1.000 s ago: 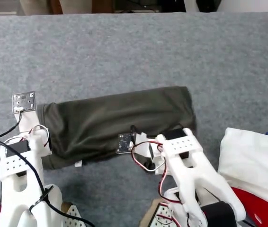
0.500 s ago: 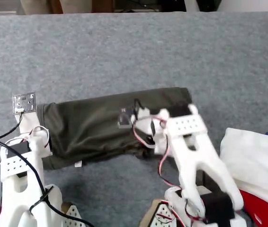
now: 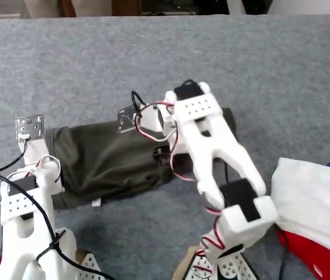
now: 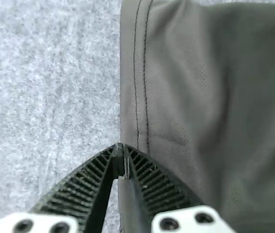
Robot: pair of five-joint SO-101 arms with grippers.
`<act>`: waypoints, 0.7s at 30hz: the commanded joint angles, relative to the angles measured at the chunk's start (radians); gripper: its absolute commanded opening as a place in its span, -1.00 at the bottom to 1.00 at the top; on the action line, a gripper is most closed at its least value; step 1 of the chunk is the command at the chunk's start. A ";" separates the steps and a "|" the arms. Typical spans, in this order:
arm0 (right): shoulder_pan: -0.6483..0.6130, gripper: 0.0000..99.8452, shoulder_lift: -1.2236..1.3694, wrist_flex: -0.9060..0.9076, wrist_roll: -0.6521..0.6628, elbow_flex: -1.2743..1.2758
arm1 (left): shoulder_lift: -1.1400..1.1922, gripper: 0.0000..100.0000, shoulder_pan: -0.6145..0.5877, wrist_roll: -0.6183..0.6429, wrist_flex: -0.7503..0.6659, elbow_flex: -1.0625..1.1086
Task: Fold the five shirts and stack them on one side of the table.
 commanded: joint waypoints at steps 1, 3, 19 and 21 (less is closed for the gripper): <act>0.015 -0.99 0.048 0.000 0.087 -0.117 | -0.013 -0.96 0.003 0.008 -0.018 -0.003; 0.033 -0.99 0.088 -0.020 0.092 -0.176 | -0.013 -0.96 0.003 0.008 -0.018 -0.003; 0.139 -0.34 0.054 0.173 -0.068 -0.366 | -0.013 -0.96 0.003 0.008 -0.048 0.014; 0.143 -0.55 0.024 0.221 -0.071 -0.326 | -0.013 -0.96 0.003 0.008 -0.048 0.014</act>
